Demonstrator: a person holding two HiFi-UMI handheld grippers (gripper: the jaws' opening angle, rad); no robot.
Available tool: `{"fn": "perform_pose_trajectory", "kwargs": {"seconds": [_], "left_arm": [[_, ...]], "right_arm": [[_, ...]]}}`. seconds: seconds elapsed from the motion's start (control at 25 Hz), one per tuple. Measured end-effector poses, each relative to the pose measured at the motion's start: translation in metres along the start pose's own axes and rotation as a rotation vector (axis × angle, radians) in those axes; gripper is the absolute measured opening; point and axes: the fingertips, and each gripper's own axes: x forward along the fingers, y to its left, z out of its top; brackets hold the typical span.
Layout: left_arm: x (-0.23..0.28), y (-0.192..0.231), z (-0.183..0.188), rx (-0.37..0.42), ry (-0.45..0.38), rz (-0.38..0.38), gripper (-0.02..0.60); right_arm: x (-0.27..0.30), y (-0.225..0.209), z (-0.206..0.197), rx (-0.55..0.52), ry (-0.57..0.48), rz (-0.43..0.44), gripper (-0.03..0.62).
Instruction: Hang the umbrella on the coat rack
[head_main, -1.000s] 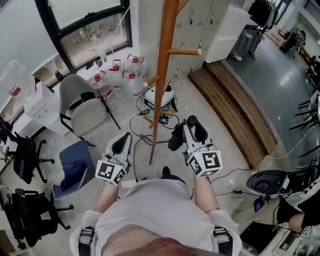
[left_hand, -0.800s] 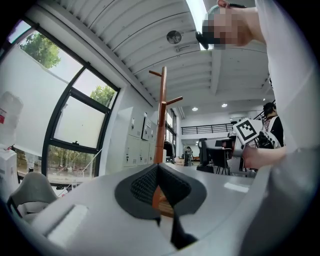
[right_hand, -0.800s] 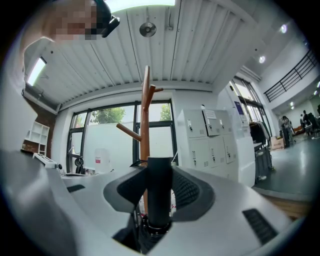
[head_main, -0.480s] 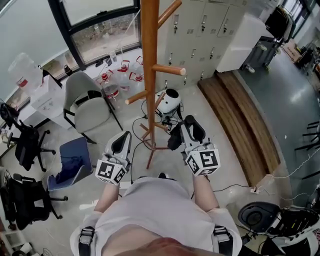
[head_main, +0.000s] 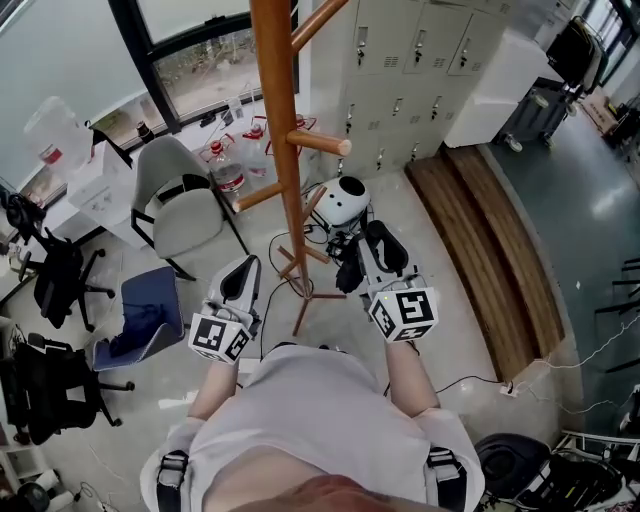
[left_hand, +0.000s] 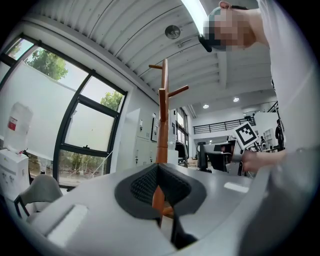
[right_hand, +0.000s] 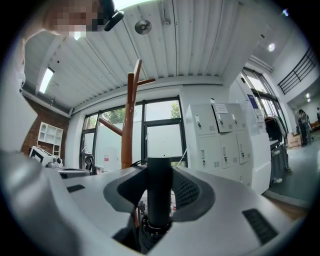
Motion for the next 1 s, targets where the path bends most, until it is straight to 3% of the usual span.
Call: {"fn": "perform_pose_trajectory", "kwargs": {"seconds": [0.64,1.0], "left_arm": [[0.002,0.035,-0.002,-0.019,0.025,-0.041,0.011],[-0.009,0.051,-0.004,-0.033,0.035,0.004,0.011]], "right_arm": [[0.059,-0.024,-0.016,-0.028,0.044,-0.103,0.152],[0.099,-0.047,-0.02,-0.05,0.062,-0.136,0.152]]}}
